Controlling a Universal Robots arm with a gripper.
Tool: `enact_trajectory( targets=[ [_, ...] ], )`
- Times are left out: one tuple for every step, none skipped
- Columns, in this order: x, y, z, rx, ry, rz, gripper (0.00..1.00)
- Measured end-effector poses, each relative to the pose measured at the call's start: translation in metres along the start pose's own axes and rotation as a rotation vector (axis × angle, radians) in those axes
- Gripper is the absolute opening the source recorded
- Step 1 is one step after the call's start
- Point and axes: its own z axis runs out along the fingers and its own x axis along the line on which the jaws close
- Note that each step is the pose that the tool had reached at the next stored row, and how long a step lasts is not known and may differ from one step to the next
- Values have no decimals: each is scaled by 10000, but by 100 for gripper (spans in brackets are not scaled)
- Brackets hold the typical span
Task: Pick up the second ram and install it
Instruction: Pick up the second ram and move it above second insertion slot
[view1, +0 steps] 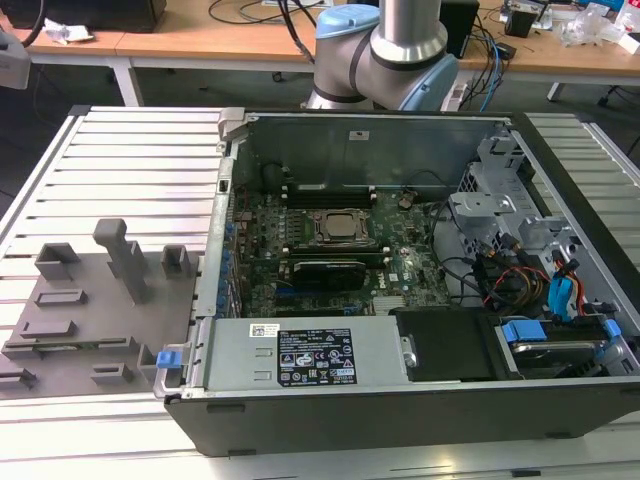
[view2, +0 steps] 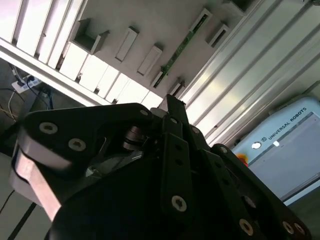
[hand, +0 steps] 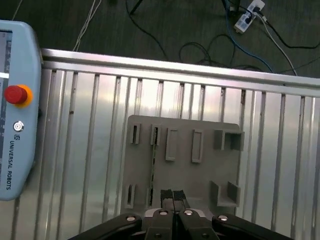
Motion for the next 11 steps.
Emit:
enact_trajectory(
  targets=[
    [0, 0, 3, 8, -12, 270, 11],
    [0, 0, 5, 15, -24, 548, 11],
    [0, 0, 7, 21, -32, 714, 11],
    [0, -1, 8, 24, -38, 858, 11],
    [0, 0, 10, 31, -48, 1110, 11],
    [0, 0, 11, 35, -55, 1263, 11],
    [0, -1, 13, 41, -63, 1432, 11],
    [0, -1, 14, 47, -73, 1649, 11],
    [0, -1, 15, 53, -82, 1850, 11],
    [0, -1, 17, 62, -96, 2169, 11],
    [0, -1, 17, 62, -97, 2190, 11]
  ],
)
